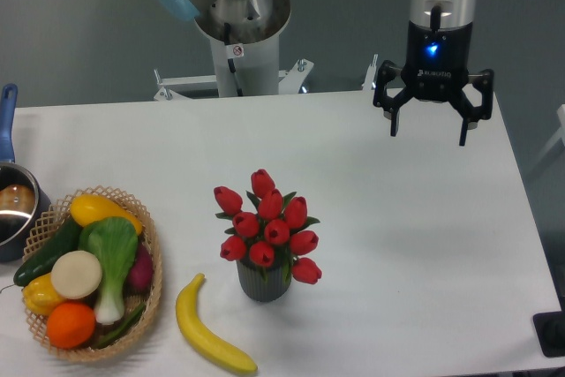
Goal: Insert the flowers into the vase
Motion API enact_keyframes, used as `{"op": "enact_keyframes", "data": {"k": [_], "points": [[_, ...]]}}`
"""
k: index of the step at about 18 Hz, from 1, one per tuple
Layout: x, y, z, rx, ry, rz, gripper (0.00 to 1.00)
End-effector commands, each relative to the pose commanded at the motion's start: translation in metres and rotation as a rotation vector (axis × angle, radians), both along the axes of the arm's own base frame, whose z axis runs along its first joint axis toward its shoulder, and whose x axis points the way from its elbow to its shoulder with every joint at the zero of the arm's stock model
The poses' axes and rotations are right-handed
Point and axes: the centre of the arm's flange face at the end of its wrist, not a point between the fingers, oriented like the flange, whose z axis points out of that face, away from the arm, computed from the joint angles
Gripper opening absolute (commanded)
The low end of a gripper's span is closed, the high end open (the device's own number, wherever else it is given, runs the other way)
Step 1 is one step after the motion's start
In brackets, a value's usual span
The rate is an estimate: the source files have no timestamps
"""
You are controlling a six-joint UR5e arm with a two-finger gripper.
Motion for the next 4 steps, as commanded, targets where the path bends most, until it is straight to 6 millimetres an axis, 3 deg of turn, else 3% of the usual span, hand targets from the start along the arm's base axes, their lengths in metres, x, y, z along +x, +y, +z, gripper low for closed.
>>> {"op": "enact_keyframes", "data": {"k": [1,4], "points": [[-0.001,0.005,0.012,0.004,0.024,-0.014,1.00],[-0.001,0.016,0.012,0.002,0.032,-0.038,1.00]]}}
